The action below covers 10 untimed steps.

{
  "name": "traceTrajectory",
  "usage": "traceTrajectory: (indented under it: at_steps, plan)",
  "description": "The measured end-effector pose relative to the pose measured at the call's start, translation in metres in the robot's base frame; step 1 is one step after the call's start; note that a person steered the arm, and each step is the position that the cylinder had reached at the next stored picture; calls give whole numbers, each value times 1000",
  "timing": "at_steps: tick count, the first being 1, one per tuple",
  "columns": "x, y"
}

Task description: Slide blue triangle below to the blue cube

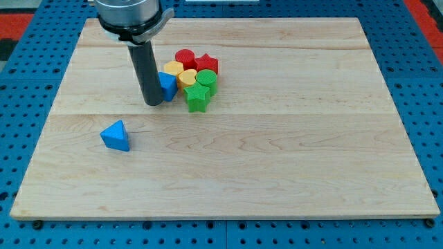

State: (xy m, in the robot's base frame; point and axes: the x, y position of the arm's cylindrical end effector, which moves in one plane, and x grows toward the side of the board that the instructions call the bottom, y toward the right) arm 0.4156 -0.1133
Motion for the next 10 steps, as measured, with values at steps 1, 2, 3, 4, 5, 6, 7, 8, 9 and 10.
traceTrajectory:
  at_steps: [1, 2, 3, 4, 5, 6, 7, 8, 9, 10]
  plan:
    - [0, -3]
    - [22, -37]
    - [63, -20]
    - [83, 18]
    - [137, -23]
    - [157, -83]
    - [146, -105]
    - [135, -91]
    - [110, -75]
    - [79, -59]
